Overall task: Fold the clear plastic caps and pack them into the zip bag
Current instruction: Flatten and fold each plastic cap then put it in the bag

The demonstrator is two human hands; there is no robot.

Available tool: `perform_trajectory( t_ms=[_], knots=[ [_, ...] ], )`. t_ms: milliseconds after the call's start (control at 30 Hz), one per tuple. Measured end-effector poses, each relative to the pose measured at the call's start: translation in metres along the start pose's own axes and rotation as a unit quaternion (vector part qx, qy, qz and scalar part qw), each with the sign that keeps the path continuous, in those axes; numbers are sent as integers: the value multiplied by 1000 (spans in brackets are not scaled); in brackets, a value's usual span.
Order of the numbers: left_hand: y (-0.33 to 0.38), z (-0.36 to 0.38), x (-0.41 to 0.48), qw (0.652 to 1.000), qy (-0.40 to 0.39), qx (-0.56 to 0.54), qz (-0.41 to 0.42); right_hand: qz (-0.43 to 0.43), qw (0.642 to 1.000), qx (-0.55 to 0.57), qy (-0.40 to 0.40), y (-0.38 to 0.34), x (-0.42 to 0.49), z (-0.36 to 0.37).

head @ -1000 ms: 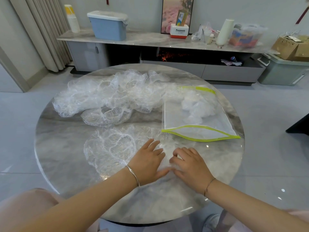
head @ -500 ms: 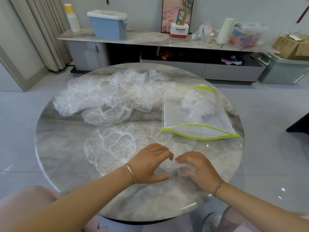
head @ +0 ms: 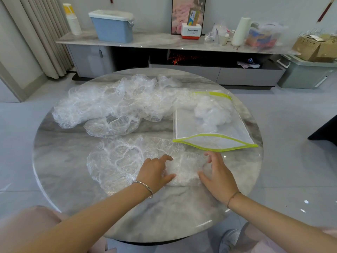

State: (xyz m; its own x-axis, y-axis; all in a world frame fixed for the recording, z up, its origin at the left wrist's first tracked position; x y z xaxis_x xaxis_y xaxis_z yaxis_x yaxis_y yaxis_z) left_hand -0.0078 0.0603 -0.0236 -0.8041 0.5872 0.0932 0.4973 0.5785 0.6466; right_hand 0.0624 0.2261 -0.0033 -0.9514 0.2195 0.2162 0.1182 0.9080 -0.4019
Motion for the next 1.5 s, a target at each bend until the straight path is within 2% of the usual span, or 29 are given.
perform_trajectory(
  t_ms=[67,133,200,267,367,500,567,667,767,967,1033,1133,1233,1300,1500],
  knots=[
    [6,-5,-1,999,24,36,25,-133,989,-49,51,-31,-3,-13],
    [29,-12,-3,986,65,70,135,-225,967,-120,25,-48,-10,0],
    [49,-7,-9,961,71,105,245,-239,954,-172,-53,-47,-14,24],
    [51,11,-12,945,35,151,288,-206,954,-181,-124,-33,-16,42],
    [33,34,-14,946,-42,193,257,-175,944,-182,-212,-11,-22,64],
    [17,40,-13,954,-85,194,213,-175,935,-201,-233,-9,-24,71],
    [17,42,-12,952,-83,200,218,-172,944,-191,-207,-12,-20,66],
    [24,36,-10,954,-64,181,230,-227,954,-174,-86,-33,-15,38],
    [32,25,-8,958,-33,157,237,-264,952,-152,-18,-48,-14,23],
    [42,6,-7,972,1,101,210,-187,977,-102,0,-31,-2,16],
    [37,3,-3,982,-14,93,164,-151,987,-61,2,-25,2,13],
    [29,9,-1,984,-77,127,100,-137,990,-34,-19,-23,0,18],
    [35,14,-4,977,-93,150,120,-159,983,-48,-79,-29,-2,29],
    [31,19,-5,976,-109,158,104,-151,981,-52,-114,-29,-2,33],
    [19,5,2,989,-52,132,44,-6,987,87,-138,0,4,39]
  ],
)
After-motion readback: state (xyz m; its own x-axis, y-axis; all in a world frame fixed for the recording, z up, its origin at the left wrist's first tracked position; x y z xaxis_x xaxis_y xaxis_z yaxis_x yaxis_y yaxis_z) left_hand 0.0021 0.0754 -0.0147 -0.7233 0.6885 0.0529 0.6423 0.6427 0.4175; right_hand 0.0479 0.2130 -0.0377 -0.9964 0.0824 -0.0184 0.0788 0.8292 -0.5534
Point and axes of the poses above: each hand's wrist, its own x-axis towards the middle knuckle, its own z-axis out of the palm, y = z × x, the point moved 10 cm from there along x, towards the middle knuckle, and after that the axes turned 11 degrees about -x, right-handed, at the moved point
